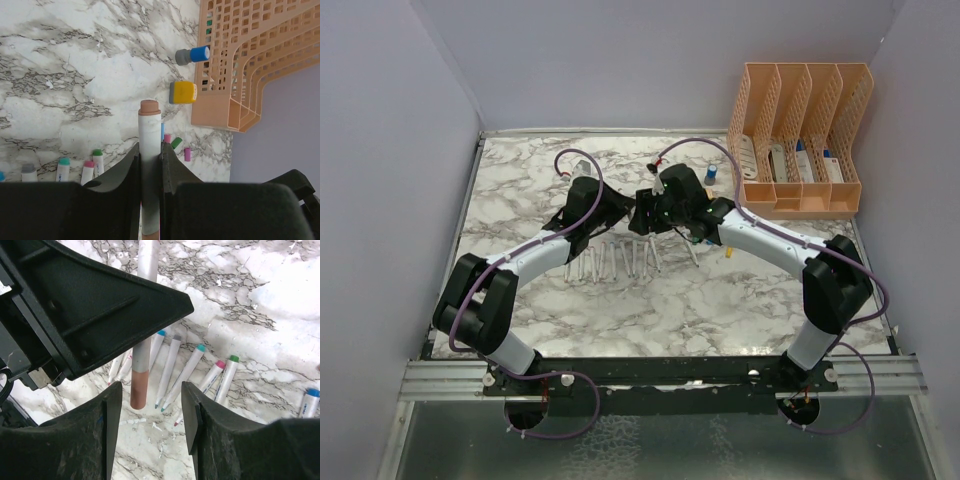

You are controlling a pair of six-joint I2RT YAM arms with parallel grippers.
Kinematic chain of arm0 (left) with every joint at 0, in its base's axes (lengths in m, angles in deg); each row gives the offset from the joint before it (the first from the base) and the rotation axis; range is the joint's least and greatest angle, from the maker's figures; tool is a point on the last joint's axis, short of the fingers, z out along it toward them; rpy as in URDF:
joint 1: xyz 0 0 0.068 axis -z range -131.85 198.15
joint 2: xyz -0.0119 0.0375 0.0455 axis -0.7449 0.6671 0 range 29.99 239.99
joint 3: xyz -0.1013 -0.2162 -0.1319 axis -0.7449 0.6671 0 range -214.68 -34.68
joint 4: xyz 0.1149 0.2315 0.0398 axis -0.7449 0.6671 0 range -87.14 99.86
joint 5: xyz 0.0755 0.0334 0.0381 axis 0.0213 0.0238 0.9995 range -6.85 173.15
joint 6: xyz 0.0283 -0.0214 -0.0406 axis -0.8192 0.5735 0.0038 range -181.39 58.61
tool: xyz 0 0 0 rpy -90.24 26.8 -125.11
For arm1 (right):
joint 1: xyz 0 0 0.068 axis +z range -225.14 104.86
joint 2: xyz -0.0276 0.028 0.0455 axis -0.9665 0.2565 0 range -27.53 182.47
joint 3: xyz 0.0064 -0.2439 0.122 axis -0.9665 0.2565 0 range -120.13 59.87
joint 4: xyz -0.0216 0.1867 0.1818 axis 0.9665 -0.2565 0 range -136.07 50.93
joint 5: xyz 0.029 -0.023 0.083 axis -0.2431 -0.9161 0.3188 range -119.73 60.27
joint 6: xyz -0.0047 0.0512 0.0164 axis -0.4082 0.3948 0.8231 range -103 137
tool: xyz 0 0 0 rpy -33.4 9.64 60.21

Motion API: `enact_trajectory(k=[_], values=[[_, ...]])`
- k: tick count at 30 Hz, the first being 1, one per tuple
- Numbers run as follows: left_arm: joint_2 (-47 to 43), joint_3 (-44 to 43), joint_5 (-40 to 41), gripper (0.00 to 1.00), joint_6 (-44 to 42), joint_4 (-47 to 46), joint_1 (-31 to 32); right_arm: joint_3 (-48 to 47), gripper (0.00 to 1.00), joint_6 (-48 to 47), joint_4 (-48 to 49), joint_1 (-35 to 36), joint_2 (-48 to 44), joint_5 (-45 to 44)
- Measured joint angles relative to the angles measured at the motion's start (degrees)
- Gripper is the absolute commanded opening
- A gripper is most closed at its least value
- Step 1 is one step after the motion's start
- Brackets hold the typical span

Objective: Open the pen caps

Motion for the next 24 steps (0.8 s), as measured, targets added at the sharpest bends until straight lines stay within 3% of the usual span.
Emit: enact_trajectory(k=[18, 21, 24], values=[[0.00, 0.00, -0.94, 0.00, 0.02, 0.00, 0.02, -2.38, 0.34, -0.50, -0.90, -0.13, 2.12, 4.98], [0.00, 0.00, -0.94, 0.00, 0.02, -0.02, 0.02, -2.38, 0.27, -0.46, -0.92, -0.13, 2.84, 5.53], [0.00, 0.00, -0.94, 0.00, 0.02, -0.02, 0.04, -2.38, 0.14, -0.22, -0.94, -0.13, 3.23, 5.90]])
